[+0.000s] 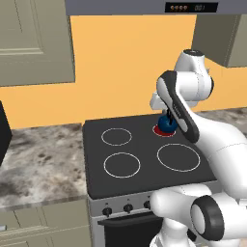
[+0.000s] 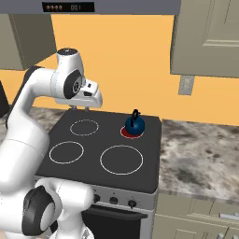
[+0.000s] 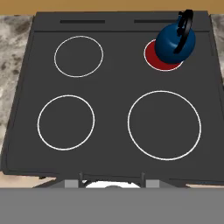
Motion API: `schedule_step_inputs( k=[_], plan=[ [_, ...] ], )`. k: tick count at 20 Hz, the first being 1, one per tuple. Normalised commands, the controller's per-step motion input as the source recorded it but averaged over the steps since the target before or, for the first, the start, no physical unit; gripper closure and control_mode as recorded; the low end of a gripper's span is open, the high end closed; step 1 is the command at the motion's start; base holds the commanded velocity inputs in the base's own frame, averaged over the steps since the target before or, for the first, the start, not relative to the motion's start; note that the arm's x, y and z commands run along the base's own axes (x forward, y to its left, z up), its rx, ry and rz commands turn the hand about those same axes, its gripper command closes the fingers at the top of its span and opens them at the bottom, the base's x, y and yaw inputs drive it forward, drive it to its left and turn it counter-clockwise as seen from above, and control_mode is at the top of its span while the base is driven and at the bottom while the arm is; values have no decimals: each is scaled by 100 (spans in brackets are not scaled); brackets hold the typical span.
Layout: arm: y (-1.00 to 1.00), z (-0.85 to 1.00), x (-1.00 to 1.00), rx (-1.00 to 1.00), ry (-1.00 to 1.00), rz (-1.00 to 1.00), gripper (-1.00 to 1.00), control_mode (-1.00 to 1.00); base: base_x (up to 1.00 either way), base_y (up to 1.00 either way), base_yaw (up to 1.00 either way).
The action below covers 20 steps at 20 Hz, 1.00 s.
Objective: Lower the heat of the kettle.
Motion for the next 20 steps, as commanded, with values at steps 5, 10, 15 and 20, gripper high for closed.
schedule_step_inputs(
  k=[5, 10, 15, 20],
  plan=[
    [0, 0, 0, 0, 0, 0, -100, 100, -1, 12, 0],
    [0, 0, 0, 0, 0, 0, -100, 100, -3, 52, -1],
    [0, 0, 0, 0, 0, 0, -100, 100, -4, 47, 0],
    [0, 0, 0, 0, 0, 0, -100, 100, -6, 46, 0]
  ],
)
